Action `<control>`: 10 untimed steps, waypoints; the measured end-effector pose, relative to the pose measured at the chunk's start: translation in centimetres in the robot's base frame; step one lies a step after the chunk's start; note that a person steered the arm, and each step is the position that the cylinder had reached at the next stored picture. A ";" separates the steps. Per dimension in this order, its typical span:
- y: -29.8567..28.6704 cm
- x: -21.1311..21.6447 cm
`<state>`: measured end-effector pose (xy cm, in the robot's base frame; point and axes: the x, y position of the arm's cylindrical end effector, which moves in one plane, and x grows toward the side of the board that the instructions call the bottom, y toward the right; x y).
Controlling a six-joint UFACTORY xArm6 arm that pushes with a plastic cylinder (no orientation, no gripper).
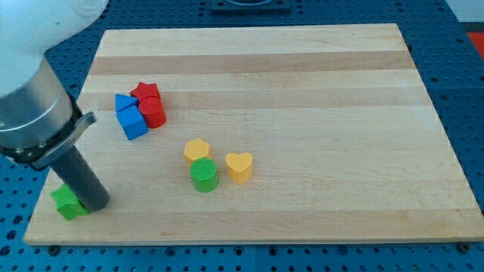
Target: Push the green circle closer to the green star
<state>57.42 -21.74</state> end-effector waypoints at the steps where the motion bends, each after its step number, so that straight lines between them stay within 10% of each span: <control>1: -0.1 0.0; 7: 18.4 0.6; 10: 17.0 -3.6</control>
<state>53.77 -4.72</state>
